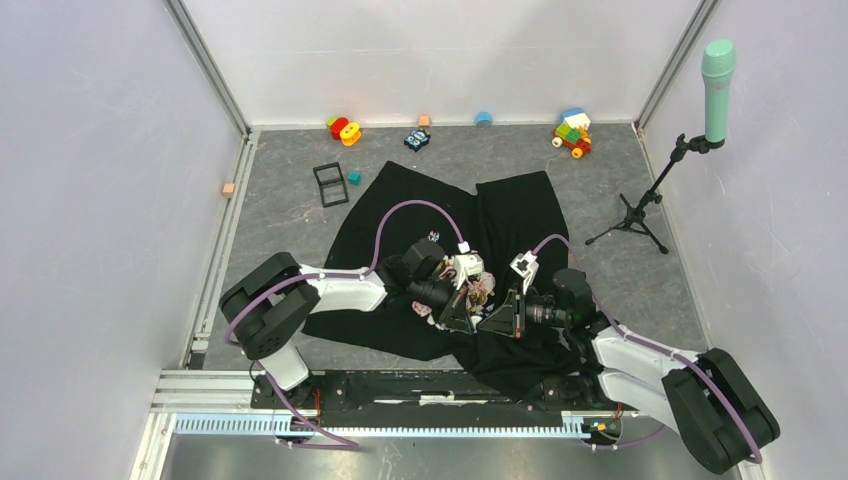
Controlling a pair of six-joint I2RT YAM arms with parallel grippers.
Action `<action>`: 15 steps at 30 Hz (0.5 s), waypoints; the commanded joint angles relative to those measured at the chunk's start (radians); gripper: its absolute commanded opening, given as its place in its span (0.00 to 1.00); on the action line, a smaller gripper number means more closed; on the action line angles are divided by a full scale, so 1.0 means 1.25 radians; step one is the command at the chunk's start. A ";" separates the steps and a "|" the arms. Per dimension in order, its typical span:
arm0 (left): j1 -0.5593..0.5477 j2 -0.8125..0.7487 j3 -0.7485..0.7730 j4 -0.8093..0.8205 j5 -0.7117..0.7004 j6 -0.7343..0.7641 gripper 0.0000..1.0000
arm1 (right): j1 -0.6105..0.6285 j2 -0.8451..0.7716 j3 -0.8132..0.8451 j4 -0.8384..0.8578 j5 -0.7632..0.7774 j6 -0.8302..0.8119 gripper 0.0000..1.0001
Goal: Pin the brooch onto the clothing
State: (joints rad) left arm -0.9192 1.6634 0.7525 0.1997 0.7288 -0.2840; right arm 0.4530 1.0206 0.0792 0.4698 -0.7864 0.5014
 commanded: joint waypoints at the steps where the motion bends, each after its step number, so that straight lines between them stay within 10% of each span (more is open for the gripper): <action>1: -0.004 -0.009 0.006 -0.030 0.060 -0.032 0.02 | -0.029 -0.018 -0.009 -0.036 0.134 -0.037 0.00; 7: -0.002 -0.008 0.004 -0.021 0.067 -0.038 0.02 | -0.030 -0.039 -0.002 -0.028 0.034 -0.080 0.02; 15: 0.000 -0.039 -0.019 0.045 0.154 -0.047 0.02 | -0.030 -0.175 0.043 -0.156 -0.086 -0.184 0.39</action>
State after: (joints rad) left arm -0.9173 1.6627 0.7433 0.2150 0.8005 -0.3073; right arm 0.4271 0.8799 0.0830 0.3347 -0.8547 0.3565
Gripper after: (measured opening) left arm 0.047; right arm 0.355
